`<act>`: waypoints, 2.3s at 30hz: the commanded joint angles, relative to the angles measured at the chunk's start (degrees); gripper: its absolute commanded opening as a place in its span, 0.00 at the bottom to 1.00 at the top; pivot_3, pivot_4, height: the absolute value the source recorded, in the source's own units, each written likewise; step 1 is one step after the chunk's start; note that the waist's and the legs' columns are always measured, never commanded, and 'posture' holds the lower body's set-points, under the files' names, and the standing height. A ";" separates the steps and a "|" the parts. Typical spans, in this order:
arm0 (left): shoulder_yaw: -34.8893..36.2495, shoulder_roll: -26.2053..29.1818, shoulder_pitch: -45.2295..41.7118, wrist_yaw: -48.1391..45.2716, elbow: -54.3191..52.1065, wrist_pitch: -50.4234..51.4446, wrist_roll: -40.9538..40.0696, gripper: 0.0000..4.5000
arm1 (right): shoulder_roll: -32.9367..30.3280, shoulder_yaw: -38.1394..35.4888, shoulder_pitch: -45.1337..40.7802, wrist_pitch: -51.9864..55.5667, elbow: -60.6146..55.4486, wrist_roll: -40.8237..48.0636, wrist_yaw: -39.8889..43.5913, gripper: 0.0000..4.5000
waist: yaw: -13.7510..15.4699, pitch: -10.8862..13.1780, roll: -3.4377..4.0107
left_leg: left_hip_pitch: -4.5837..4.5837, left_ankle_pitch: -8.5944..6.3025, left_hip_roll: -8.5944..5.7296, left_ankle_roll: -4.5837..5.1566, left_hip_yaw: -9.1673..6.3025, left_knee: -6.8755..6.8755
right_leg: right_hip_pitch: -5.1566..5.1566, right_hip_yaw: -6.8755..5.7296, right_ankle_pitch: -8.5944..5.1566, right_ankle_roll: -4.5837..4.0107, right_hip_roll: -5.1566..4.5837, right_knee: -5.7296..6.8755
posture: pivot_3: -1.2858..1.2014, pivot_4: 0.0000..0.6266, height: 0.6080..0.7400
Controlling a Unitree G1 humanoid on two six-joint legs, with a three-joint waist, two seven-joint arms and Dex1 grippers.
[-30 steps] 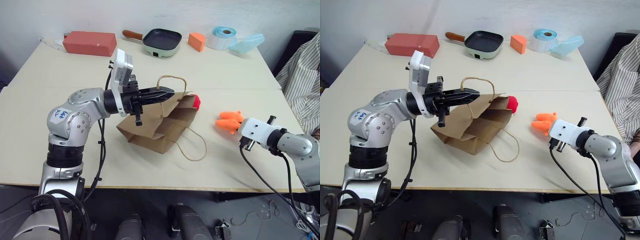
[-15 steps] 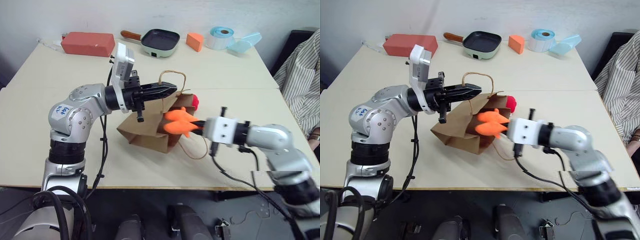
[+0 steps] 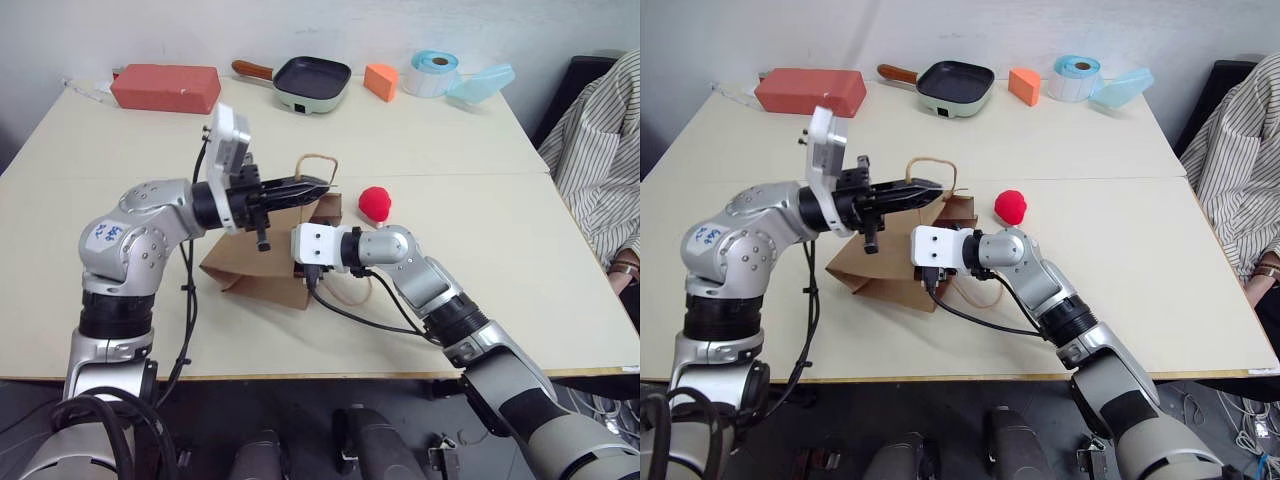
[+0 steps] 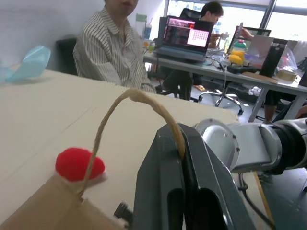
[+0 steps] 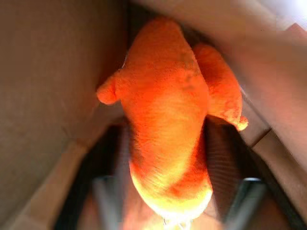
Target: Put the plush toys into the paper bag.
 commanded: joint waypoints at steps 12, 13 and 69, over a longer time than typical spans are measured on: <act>4.73 3.28 4.02 3.29 -6.13 -0.43 -0.66 0.00 | -19.82 -27.45 16.09 39.15 -37.72 34.49 6.86 0.99 | 1.75 -0.01 -0.01 | -0.18 -0.08 -0.01 0.12 -0.19 -0.02 | 0.05 -0.08 0.00 0.00 -0.02 -0.35 | 0.52 0.24 1.00; 4.58 3.18 3.86 3.33 -6.09 -0.56 -0.57 0.00 | -20.23 -28.52 16.34 41.20 -36.13 34.87 5.48 0.99 | 1.65 -0.01 -0.01 | -0.13 -0.08 -0.01 0.11 -0.18 -0.02 | 0.06 -0.06 0.00 0.00 -0.01 -0.39 | 0.52 0.24 1.00; 6.82 1.44 -4.16 3.20 -1.58 1.40 -4.68 0.00 | -14.13 -18.98 18.32 36.82 -39.46 27.70 -5.99 0.01 | 0.37 0.01 0.02 | -0.05 0.11 -0.03 -0.12 -0.04 -0.16 | -0.08 0.17 -0.02 -0.03 0.07 -0.24 | 0.52 0.24 1.00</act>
